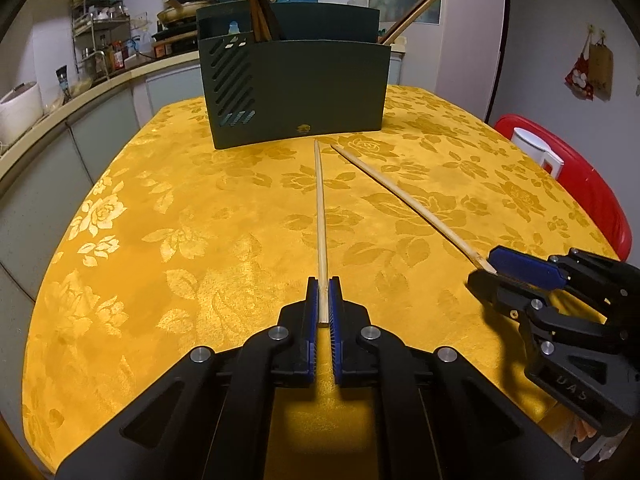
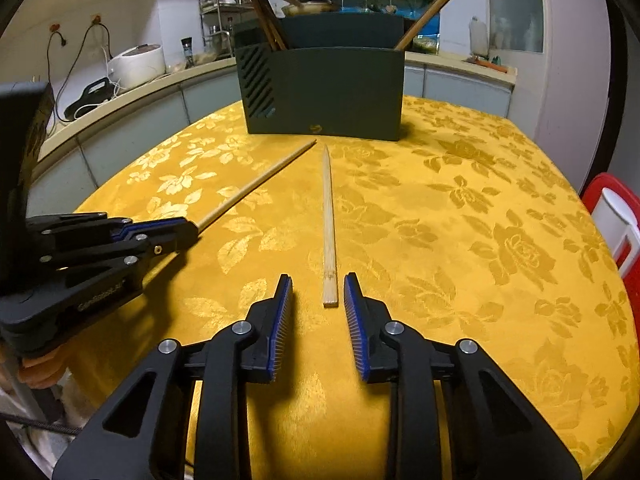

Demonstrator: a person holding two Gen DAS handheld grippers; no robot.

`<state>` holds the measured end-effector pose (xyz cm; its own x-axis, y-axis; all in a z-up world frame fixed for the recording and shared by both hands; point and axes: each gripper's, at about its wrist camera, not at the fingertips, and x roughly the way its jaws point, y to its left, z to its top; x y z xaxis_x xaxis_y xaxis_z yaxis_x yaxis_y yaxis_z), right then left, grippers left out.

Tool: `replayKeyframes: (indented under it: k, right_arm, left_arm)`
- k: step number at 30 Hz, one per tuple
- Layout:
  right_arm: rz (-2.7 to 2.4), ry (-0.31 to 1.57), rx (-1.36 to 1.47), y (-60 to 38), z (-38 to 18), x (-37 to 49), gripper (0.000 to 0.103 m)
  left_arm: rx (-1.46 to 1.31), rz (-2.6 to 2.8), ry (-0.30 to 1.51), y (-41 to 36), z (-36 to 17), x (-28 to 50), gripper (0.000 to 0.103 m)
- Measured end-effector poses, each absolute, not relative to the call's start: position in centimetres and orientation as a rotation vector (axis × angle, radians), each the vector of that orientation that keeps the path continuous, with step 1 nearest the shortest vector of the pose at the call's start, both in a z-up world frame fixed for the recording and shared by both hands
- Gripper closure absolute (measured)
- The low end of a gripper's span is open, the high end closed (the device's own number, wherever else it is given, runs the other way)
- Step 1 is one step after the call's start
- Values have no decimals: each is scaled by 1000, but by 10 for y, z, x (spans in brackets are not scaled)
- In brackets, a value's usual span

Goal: Organize utensils
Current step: 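Lift the bamboo chopstick with the left tool over the green holder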

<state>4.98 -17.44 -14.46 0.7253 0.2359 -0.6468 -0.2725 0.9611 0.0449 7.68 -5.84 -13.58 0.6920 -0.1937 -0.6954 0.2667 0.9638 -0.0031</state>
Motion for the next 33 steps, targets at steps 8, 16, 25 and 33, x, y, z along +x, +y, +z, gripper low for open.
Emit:
replayKeyframes:
  k: [8,16,25,33]
  right_arm:
    - [263,679,-88,-170,-146,49,91]
    - [264,692,-80,-173,-143,46,95]
    - [260,596,-21,-191,-107,29,95]
    - [244,515,21,-210,-78,19,95]
  left_arm:
    - [119,-246,746,-60,-137,74,98]
    - [130,-247,752,-59,-136,73,98]
    - [66,-224,697,-33,-104,74,98]
    - [30,-219,589,-13,-62,62,98]
